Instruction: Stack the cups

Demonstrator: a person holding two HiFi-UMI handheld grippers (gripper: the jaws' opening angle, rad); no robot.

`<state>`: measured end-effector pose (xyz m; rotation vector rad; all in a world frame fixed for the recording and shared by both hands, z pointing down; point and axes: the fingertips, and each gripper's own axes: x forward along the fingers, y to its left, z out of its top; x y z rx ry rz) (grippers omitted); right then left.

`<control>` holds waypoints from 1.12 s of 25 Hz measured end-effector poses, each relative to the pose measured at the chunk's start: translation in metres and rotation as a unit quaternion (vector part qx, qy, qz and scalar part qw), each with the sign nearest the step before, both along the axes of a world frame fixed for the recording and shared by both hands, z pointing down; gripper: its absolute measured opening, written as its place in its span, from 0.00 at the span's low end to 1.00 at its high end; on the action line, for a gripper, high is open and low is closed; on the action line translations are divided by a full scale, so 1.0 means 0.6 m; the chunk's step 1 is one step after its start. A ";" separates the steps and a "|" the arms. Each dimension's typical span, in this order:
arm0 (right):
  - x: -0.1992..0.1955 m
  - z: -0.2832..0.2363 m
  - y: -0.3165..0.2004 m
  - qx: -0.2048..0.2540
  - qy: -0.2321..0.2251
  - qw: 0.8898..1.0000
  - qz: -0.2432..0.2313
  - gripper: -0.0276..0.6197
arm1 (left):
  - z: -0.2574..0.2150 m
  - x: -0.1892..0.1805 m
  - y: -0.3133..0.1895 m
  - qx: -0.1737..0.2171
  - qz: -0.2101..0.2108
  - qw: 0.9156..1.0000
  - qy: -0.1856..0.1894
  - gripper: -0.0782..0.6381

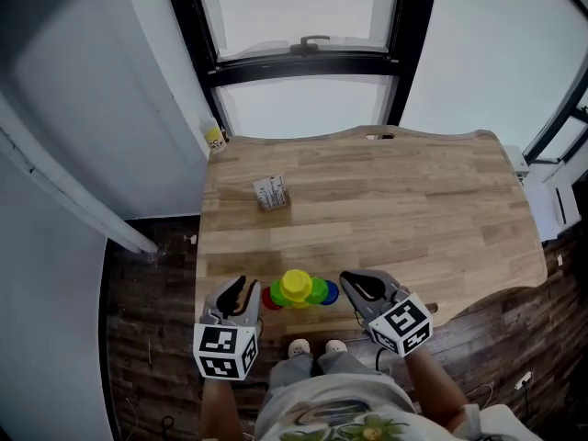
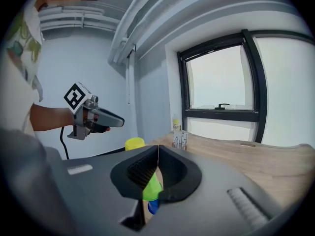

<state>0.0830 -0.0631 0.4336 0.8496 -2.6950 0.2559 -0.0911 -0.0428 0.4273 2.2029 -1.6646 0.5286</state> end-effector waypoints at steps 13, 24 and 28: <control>-0.019 0.011 0.014 -0.009 0.008 1.000 -0.018 0.04 | 0.017 -0.002 0.019 -0.003 -0.029 0.999 0.014 0.12; -0.029 0.022 0.020 -0.017 0.018 0.999 -0.029 0.04 | 0.037 0.016 0.029 -0.025 -0.014 0.999 0.030 0.12; -0.031 0.026 0.022 -0.020 0.024 0.999 -0.031 0.04 | 0.042 0.020 0.031 -0.032 -0.007 0.999 0.029 0.12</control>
